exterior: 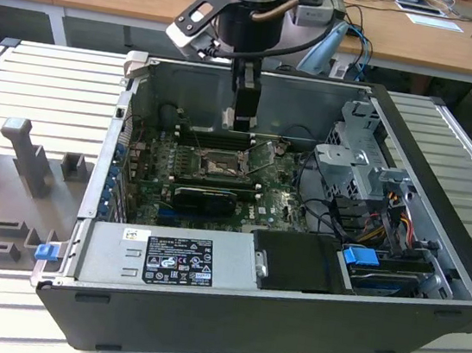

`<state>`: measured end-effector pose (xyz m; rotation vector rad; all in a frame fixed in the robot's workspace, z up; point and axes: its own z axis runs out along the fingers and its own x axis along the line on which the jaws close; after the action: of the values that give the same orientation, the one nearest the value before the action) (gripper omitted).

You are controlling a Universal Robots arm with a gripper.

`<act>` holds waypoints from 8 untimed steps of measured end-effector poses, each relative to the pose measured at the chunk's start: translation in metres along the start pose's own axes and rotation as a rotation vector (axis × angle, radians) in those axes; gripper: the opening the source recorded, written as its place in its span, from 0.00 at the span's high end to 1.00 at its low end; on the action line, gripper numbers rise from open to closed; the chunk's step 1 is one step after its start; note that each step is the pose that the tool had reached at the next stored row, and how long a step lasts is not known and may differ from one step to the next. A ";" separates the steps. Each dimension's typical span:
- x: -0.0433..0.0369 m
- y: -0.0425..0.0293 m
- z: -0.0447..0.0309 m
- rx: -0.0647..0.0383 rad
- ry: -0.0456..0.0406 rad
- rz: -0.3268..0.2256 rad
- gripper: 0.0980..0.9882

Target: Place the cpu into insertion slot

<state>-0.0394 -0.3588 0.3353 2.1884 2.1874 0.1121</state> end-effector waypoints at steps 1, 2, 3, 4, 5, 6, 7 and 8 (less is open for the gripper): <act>0.0000 -0.0002 0.0018 0.005 -0.0001 0.000 0.52; 0.0000 -0.0004 0.0035 0.008 0.0000 0.000 0.52; 0.0000 -0.0005 0.0050 0.010 0.0000 0.001 0.52; 0.0002 -0.0008 0.0084 0.016 -0.0004 0.003 0.52; 0.0002 -0.0011 0.0112 0.019 -0.0005 0.006 0.52; 0.0002 -0.0013 0.0139 0.020 -0.0017 0.009 0.52; 0.0002 -0.0014 0.0154 0.020 -0.0018 0.009 0.52; 0.0002 -0.0014 0.0167 0.020 -0.0019 0.010 0.52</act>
<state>-0.0394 -0.3583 0.3185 2.2084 2.1868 0.0891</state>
